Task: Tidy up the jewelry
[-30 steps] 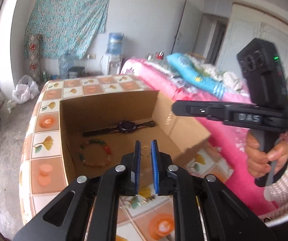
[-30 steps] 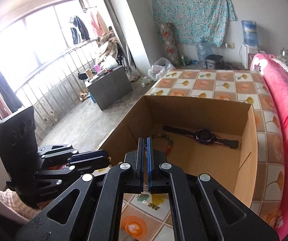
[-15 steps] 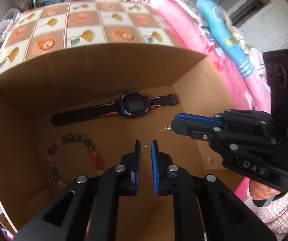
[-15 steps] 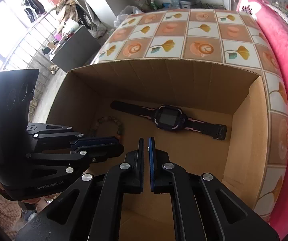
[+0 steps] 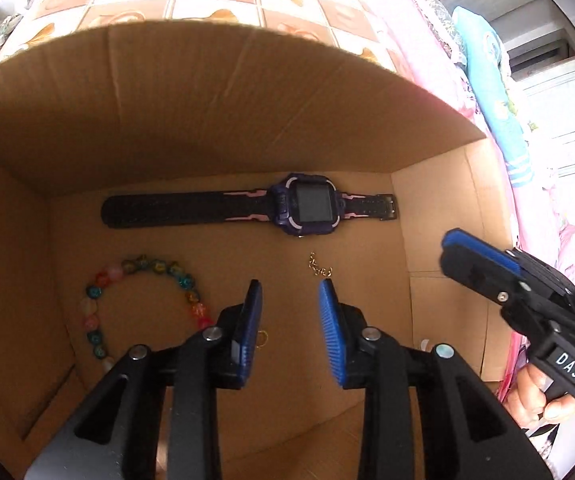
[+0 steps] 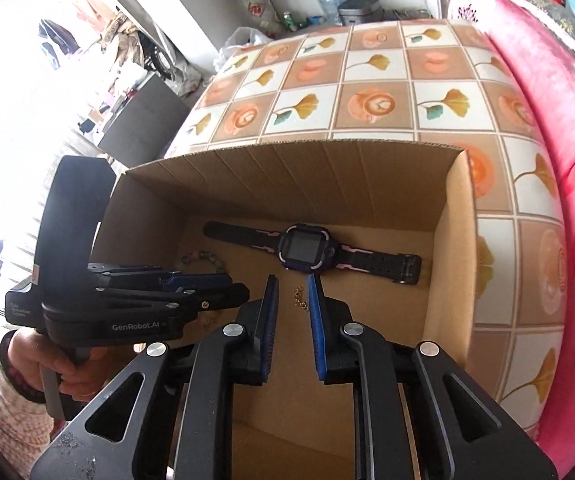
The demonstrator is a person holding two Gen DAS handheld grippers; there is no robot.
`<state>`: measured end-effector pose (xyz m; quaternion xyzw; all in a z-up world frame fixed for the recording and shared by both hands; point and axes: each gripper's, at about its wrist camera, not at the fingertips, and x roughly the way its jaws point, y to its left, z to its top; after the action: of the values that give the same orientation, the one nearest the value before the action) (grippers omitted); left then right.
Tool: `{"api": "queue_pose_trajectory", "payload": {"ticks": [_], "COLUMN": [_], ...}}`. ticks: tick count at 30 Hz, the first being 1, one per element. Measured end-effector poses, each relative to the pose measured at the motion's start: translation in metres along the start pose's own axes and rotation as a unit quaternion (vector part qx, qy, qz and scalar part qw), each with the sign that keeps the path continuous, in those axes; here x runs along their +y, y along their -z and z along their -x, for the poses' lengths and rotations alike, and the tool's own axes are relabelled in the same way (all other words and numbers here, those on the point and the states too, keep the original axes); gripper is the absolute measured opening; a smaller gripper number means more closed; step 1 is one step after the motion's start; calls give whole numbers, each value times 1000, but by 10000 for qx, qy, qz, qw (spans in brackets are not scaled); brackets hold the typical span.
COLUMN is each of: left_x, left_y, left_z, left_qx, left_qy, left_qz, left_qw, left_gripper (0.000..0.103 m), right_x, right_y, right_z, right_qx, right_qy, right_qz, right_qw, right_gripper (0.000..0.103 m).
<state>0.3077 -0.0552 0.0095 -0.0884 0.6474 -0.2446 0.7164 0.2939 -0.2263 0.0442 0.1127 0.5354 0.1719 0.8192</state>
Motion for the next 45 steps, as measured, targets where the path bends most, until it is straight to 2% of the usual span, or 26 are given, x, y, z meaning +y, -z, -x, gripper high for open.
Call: {"api": "queue_pose_trajectory", "payload": {"ticks": [7, 11, 14, 16, 17, 19, 22, 26, 28, 30, 33, 38, 43, 45], "left_x": [-6, -6, -8, -8, -8, -7, -4, 2, 5, 10, 8, 6, -1, -2], "left_y": [22, 55, 98, 130, 149, 181, 216, 242, 247, 249, 250, 241, 235, 234], "left_z": [37, 78, 116, 138, 146, 157, 154, 121, 89, 63, 34, 13, 5, 4], "left_qx": [-537, -1208, -1909, -2371, -2566, -2787, -2815, -2549, -2321, -2154, -2134, -2108, -2146, -2142], "left_qy": [44, 263, 575, 761, 840, 883, 783, 280, -252, -650, -1200, -1519, -1814, -1835], "left_qz": [-224, -429, -821, -1128, -1296, -1541, -1678, -1581, -1431, -1353, -1508, -1553, -1806, -1866], "left_qw": [9983, 9914, 9765, 9619, 9541, 9438, 9415, 9535, 9618, 9649, 9578, 9531, 9426, 9411], "left_gripper": [29, 29, 29, 35, 37, 39, 40, 40, 40, 40, 40, 39, 27, 22], "right_x": [9, 17, 24, 30, 33, 39, 50, 58, 62, 66, 68, 73, 74, 72], "right_y": [19, 35, 54, 70, 80, 101, 128, 165, 179, 188, 195, 197, 194, 195], "right_z": [35, 61, 82, 92, 94, 94, 84, 55, 31, 10, -13, -27, -31, -30], "right_qx": [-501, -839, -1088, -1172, -1151, -1038, -820, -471, -246, -83, 20, -93, -129, -128], "right_qy": [-108, -345, -686, -905, -1066, -1356, -1485, -1501, -1248, -991, -838, -710, -743, -742], "right_qz": [167, 252, 358, 517, 623, 747, 802, 624, 538, 508, 379, 305, 265, 253], "right_qw": [9985, 9956, 9911, 9876, 9857, 9825, 9822, 9856, 9904, 9937, 9958, 9970, 9968, 9968], "right_gripper": [19, 19, 20, 23, 25, 28, 30, 32, 32, 32, 32, 32, 32, 32]}}
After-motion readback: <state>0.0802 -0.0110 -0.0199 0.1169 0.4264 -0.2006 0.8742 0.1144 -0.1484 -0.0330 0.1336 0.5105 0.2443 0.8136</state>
